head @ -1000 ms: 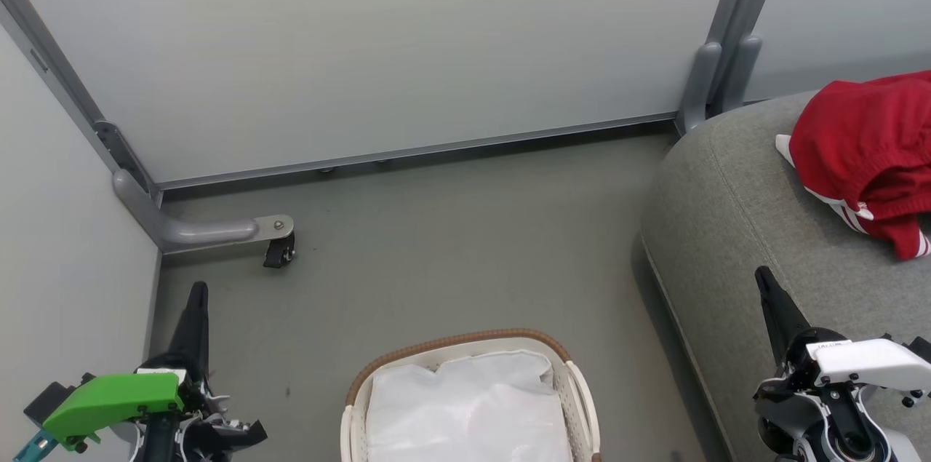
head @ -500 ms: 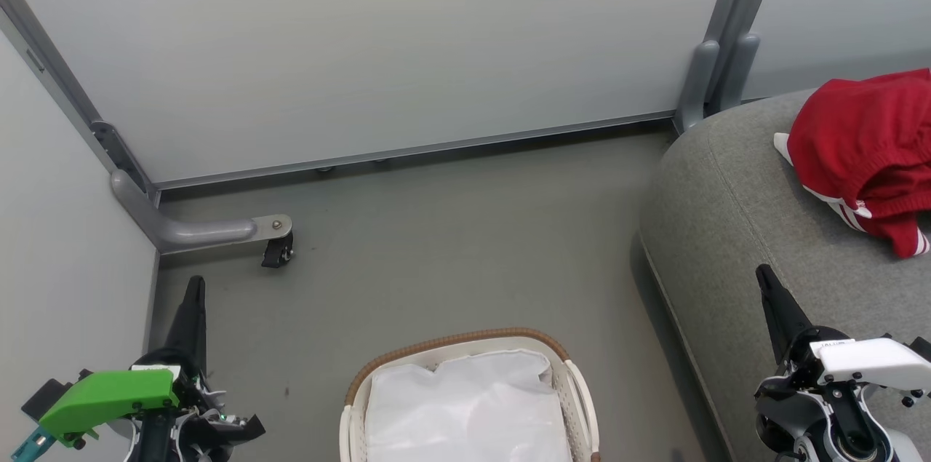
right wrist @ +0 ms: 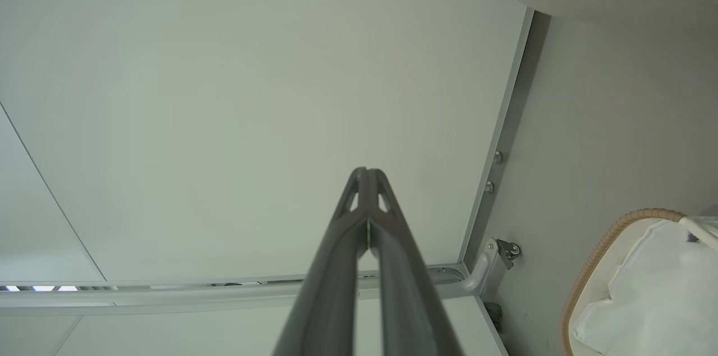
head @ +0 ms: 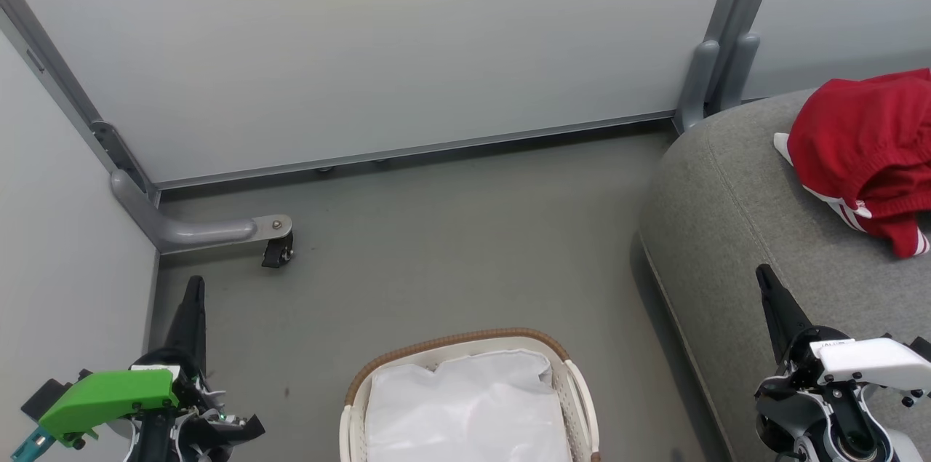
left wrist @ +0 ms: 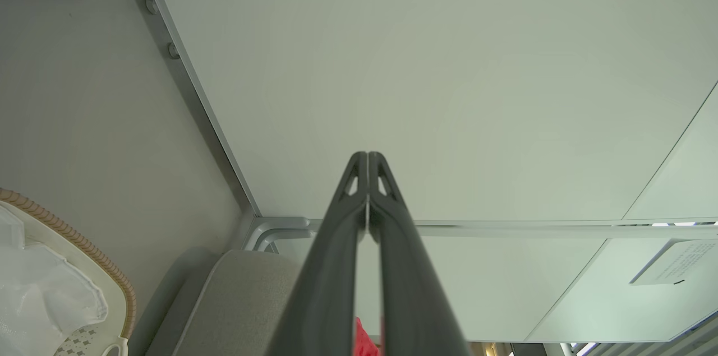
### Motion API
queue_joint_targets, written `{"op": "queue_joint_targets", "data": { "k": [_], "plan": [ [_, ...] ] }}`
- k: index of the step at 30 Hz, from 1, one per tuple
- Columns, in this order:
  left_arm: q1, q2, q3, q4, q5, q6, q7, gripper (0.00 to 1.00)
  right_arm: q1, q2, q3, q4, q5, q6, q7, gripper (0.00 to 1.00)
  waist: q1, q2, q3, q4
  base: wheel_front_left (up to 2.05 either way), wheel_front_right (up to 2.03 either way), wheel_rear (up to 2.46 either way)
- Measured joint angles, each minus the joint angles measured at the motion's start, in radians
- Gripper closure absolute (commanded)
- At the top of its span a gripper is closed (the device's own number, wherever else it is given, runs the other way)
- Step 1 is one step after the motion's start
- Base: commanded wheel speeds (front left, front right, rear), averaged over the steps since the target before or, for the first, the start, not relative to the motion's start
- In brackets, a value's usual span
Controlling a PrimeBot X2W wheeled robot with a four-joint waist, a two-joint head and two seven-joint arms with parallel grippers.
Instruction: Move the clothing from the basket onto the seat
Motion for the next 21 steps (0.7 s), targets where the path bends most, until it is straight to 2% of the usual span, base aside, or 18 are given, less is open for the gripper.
{"op": "queue_joint_targets", "data": {
  "k": [21],
  "plan": [
    [0.0, 0.0, 0.001, 0.0, 0.0, 0.0, 0.0, 1.0, 0.0, 0.0, 0.0, 0.0, 0.0, 0.0, 0.0, 1.0, 0.0, 0.0, 0.0, 0.0, 0.0, 0.0, 0.0]
  ]
}}
